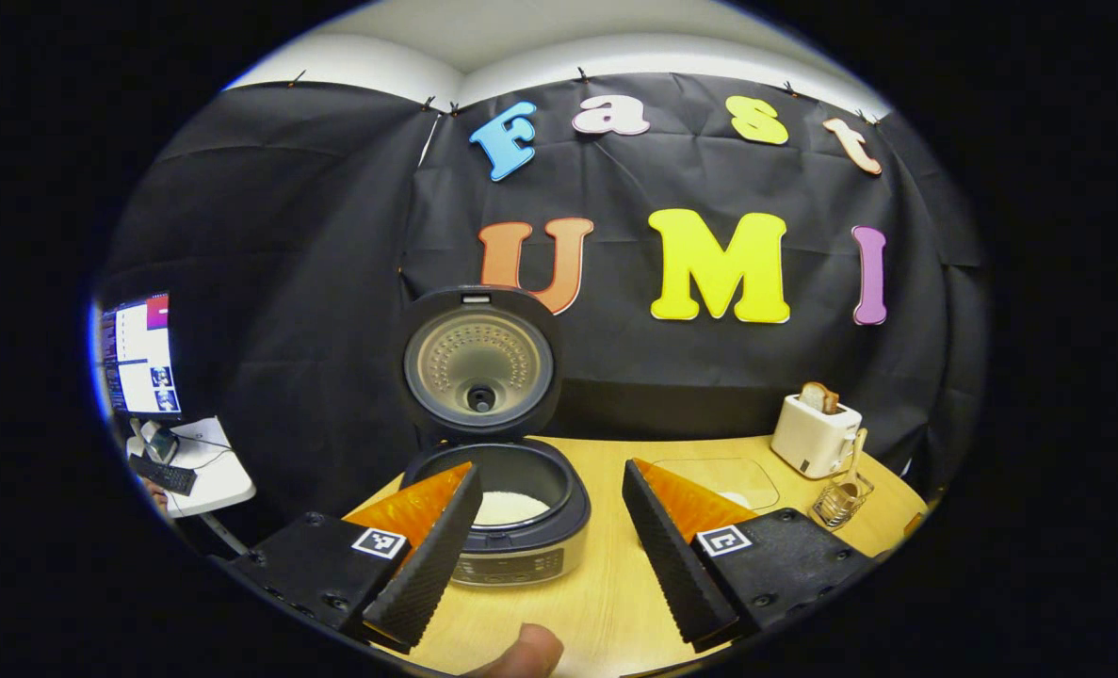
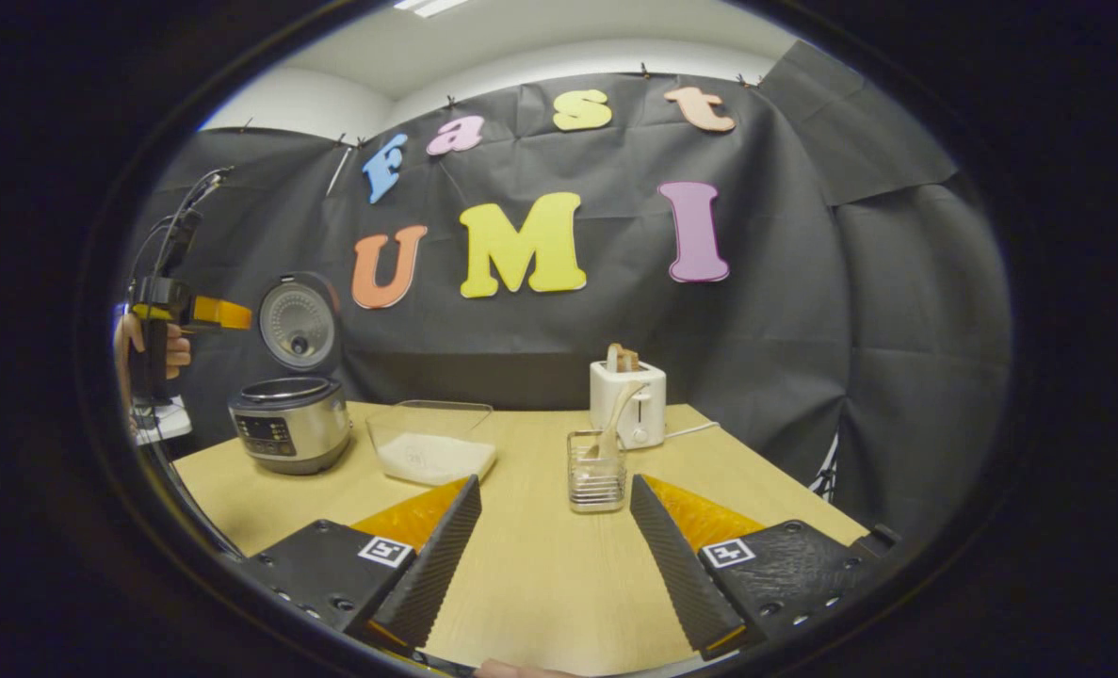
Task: Close the left gripper, press the button to open the rice cooker; take a wooden spoon from the chopstick holder with the right hand, scoop a spoonful of rice and pour it into the rice cooker, then put the wooden spoon back into the chopstick holder.
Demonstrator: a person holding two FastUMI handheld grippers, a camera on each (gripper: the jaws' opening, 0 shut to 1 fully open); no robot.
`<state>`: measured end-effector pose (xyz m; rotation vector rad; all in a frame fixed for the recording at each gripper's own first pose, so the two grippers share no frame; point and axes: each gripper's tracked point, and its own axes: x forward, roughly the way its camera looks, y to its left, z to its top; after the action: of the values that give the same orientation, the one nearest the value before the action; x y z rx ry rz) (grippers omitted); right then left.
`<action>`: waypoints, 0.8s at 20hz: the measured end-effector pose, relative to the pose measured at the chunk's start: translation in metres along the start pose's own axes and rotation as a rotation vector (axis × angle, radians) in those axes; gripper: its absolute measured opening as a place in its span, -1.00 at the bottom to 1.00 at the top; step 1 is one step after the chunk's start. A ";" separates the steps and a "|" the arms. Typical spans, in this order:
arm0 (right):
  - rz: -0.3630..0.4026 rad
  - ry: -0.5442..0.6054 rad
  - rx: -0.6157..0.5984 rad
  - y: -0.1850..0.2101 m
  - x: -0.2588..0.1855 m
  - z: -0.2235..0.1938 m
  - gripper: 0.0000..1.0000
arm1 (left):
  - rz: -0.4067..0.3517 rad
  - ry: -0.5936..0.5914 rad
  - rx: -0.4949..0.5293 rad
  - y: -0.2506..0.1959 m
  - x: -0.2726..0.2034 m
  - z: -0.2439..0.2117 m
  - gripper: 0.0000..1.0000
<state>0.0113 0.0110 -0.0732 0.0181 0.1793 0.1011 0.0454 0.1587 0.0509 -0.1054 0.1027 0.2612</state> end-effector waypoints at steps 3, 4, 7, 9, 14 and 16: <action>-0.024 0.002 -0.012 -0.012 0.014 0.005 0.91 | -0.031 -0.022 -0.013 -0.015 -0.010 -0.013 0.94; -0.031 0.000 -0.016 -0.017 0.022 0.008 0.91 | -0.039 -0.043 -0.005 -0.017 -0.014 -0.013 0.94; -0.044 0.005 -0.022 -0.030 0.049 0.017 0.94 | -0.051 -0.060 0.003 -0.025 -0.021 -0.025 0.93; -0.041 0.022 -0.007 -0.037 0.074 0.021 0.91 | -0.071 -0.066 0.010 -0.032 -0.025 -0.030 0.94; -0.033 0.087 0.043 -0.049 0.142 0.029 0.90 | -0.059 -0.105 0.049 -0.036 -0.025 -0.036 0.94; -0.024 0.129 0.059 -0.053 0.171 0.027 0.87 | -0.063 -0.115 0.058 -0.041 -0.019 -0.041 0.93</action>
<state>0.1886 -0.0242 -0.0780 0.0687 0.3110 0.0726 0.0345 0.1098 0.0159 -0.0361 -0.0073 0.2010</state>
